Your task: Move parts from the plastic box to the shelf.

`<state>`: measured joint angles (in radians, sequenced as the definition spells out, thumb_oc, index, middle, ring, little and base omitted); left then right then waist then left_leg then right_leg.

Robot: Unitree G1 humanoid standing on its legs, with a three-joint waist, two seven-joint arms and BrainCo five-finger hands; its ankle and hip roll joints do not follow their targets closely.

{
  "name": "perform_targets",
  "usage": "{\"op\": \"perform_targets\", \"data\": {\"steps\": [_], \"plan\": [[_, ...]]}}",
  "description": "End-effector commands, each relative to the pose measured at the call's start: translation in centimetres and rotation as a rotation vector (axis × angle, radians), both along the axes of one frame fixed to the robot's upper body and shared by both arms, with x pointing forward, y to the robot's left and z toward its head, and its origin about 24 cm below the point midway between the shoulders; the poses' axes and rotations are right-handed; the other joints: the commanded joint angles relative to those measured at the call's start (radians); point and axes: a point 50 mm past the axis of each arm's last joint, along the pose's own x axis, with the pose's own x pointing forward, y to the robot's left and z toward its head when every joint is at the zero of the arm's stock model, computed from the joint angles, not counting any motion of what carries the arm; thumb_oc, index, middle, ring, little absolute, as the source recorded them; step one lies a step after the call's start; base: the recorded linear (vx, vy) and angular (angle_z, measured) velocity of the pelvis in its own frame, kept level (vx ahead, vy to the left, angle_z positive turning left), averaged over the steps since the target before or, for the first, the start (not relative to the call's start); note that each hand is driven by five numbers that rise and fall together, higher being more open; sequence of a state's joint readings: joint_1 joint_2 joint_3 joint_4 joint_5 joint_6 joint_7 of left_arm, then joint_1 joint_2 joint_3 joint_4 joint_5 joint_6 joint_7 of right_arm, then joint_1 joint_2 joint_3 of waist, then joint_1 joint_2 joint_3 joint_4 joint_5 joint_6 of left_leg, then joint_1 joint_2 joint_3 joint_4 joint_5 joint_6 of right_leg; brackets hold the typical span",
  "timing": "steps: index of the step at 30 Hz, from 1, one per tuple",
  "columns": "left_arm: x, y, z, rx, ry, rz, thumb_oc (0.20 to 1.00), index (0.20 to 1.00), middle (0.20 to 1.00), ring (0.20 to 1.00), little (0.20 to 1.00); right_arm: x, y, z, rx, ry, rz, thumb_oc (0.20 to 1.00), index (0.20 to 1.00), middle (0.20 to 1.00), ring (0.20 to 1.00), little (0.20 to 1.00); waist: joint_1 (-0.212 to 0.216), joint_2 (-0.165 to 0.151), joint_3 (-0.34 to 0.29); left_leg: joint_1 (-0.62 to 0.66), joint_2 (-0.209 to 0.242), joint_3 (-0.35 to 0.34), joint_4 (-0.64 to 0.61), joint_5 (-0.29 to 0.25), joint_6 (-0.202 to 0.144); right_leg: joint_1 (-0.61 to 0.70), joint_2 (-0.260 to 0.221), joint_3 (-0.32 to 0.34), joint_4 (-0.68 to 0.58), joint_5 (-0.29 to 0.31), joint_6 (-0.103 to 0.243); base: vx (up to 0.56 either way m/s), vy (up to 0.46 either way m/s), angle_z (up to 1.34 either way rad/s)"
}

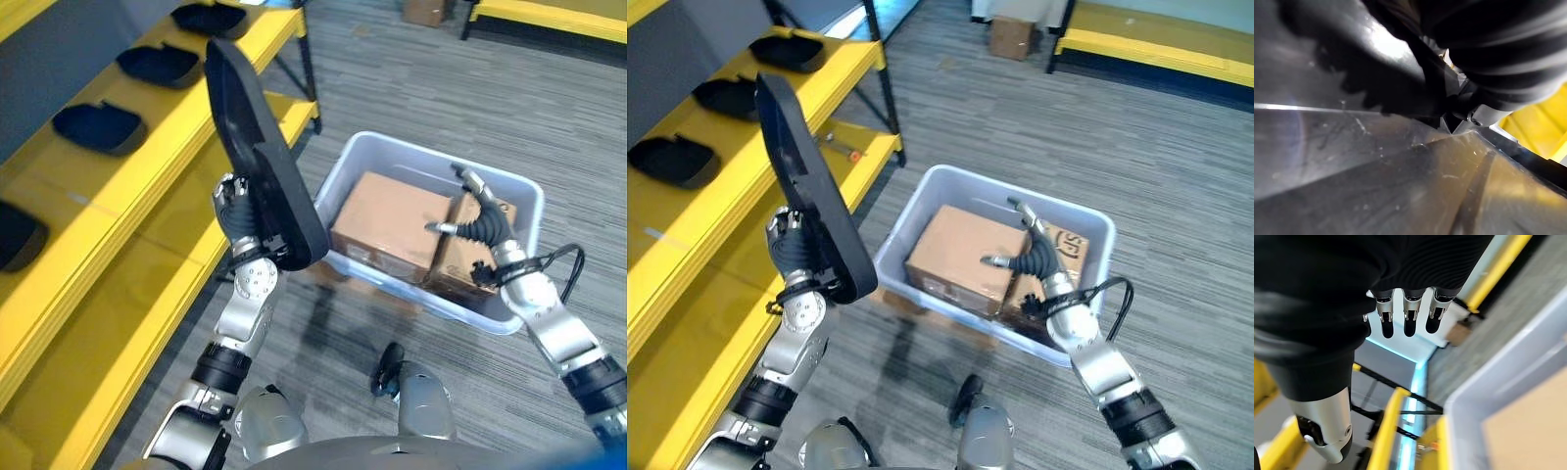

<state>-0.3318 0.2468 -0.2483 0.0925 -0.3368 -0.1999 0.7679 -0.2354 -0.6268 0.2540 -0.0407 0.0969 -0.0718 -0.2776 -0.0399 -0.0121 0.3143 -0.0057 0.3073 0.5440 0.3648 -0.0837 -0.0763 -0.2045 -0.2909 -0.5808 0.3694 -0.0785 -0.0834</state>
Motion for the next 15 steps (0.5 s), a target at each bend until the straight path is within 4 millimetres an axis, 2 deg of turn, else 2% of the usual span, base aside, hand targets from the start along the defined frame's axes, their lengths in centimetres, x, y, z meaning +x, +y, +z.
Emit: {"op": "perform_targets", "data": {"steps": [1, 4, 9, 10, 11, 13, 15], "plan": [[-0.4, 0.6, 3.9, 0.049, -0.175, 0.004, 0.2, 0.2, 0.2, 0.2, 0.2, 0.1, 1.9, 1.5, 0.078, -0.095, 0.061, 1.0, 1.0, 1.0, 1.0, 1.0, -0.019, -0.011, 0.028, -0.06, -0.012, -0.066, -0.004, 0.007, 0.035, 0.107, 0.058, 0.071, -0.034, -0.072, 0.098, -0.05, 0.11, 0.73], [-0.3, 0.6, 4.1, 0.057, -0.175, 0.008, 0.2, 0.2, 0.2, 0.2, 0.2, 0.3, 2.8, 1.6, 0.089, -0.107, 0.077, 1.0, 1.0, 1.0, 1.0, 1.0, 0.004, -0.005, 0.036, -0.062, -0.053, -0.091, -0.046, -0.017, 0.046, 0.114, 0.044, 0.07, -0.059, -0.043, 0.128, -0.09, 0.189, 0.75], [-0.7, 1.3, 4.7, 0.089, -0.195, 0.045, 0.2, 0.2, 0.2, 0.2, 0.2, 0.7, 4.4, 1.7, 0.112, -0.104, 0.121, 1.0, 1.0, 1.0, 1.0, 1.0, 0.051, 0.007, 0.056, -0.074, -0.099, -0.13, -0.08, -0.015, 0.053, 0.131, 0.014, 0.057, -0.09, -0.007, 0.156, -0.11, 0.218, 0.45], [-0.8, 1.5, 4.9, 0.099, -0.197, 0.052, 0.2, 0.2, 0.2, 0.2, 0.2, 0.8, 5.2, 1.8, 0.116, -0.108, 0.141, 1.0, 1.0, 1.0, 1.0, 1.0, 0.079, 0.014, 0.06, -0.078, -0.114, -0.144, -0.093, -0.011, 0.054, 0.138, 0.003, 0.048, -0.102, 0.008, 0.164, -0.1, 0.194, 0.26], [-0.8, 1.6, 4.9, 0.099, -0.196, 0.055, 0.2, 0.2, 0.2, 0.2, 0.2, 0.8, 5.4, 1.8, 0.118, -0.109, 0.147, 1.0, 1.0, 1.0, 1.0, 1.0, 0.081, 0.013, 0.062, -0.078, -0.118, -0.147, -0.097, -0.009, 0.055, 0.141, 0.001, 0.045, -0.107, 0.014, 0.167, -0.18, 0.347, 0.43], [-1.3, 2.7, 4.8, 0.127, -0.189, 0.074, 0.2, 0.2, 0.2, 0.2, 0.2, 0.6, 7.5, 2.1, 0.15, -0.127, 0.226, 1.0, 1.0, 1.0, 1.0, 1.0, 0.134, 0.011, 0.066, -0.076, -0.155, -0.189, -0.144, 0.005, 0.06, 0.173, -0.025, 0.029, -0.178, 0.091, 0.2, -0.14, 0.407, 0.58], [-1.8, 3.7, 4.1, 0.133, -0.154, 0.088, 0.2, 0.2, 0.2, 0.2, 0.2, -0.2, 8.8, 1.4, 0.145, -0.107, 0.281, 1.0, 1.0, 1.0, 1.0, 1.0, 0.154, 0.01, 0.046, -0.056, -0.185, -0.204, -0.178, -0.001, 0.073, 0.192, -0.057, 0.024, -0.232, 0.163, 0.236, 0.01, 0.422, 0.45]]}}
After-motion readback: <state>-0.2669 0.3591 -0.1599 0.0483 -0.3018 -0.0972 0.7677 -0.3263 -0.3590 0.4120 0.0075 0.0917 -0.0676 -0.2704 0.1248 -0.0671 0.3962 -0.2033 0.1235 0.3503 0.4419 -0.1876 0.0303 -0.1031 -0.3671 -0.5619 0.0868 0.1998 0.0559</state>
